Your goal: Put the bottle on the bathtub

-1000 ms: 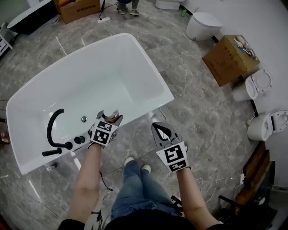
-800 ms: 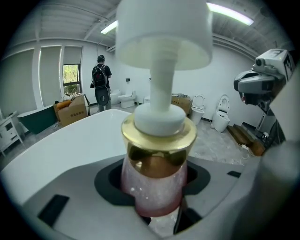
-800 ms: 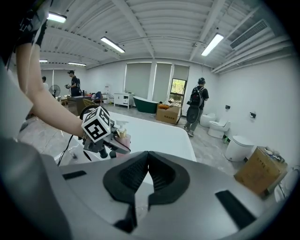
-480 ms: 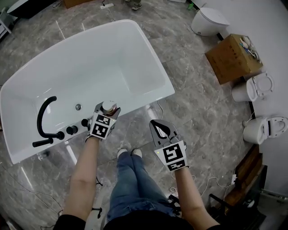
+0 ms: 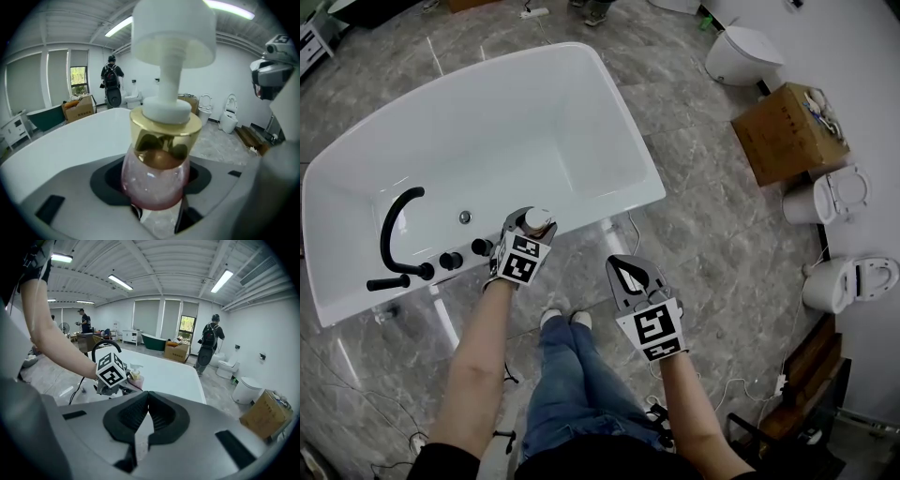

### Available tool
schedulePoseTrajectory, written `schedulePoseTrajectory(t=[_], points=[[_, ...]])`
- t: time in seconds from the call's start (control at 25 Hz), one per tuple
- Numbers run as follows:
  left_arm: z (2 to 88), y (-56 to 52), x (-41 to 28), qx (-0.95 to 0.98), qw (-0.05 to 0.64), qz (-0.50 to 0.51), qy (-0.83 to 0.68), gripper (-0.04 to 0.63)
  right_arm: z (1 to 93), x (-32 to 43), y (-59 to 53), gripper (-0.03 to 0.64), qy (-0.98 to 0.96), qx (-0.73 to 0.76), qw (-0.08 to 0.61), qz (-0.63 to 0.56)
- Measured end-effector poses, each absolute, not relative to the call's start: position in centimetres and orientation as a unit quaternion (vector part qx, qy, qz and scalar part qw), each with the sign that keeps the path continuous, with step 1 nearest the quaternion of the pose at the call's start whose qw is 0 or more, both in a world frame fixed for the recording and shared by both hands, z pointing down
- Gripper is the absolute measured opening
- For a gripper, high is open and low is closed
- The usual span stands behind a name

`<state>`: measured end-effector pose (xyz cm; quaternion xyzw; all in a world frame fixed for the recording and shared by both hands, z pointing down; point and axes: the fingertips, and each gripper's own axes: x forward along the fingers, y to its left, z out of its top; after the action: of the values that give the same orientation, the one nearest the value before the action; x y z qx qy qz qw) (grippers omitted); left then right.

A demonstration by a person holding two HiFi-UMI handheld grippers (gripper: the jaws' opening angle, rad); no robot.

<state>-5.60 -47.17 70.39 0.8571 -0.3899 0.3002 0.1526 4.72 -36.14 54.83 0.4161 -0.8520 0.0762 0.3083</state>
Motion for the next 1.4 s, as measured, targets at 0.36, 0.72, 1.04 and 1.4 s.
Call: schedulePoseTrajectory(t=[0.36,0.72,1.04,1.4], points=[[68.4,-46.2,-7.0,0.823,0.189,0.298,-0.445,0.359,51.9,3.9,-35.8,0.017,-0.867,0.400,0.292,0.055],[62.0,-43.3,-7.7,0.820,0.176,0.267,-0.474,0.360,46.6,2.7,-34.9,0.017,-0.881,0.393,0.261,0.025],[56.1,-41.4,-9.1,0.818,0.157,0.225,-0.506,0.359,42.3,3.0,-34.1,0.015,-0.875,0.433,0.218,0.011],[47.9,-40.0,-9.9,0.815,0.121,0.164,-0.542,0.359,36.0,3.7,-33.9,0.015,-0.874,0.455,0.170,-0.028]])
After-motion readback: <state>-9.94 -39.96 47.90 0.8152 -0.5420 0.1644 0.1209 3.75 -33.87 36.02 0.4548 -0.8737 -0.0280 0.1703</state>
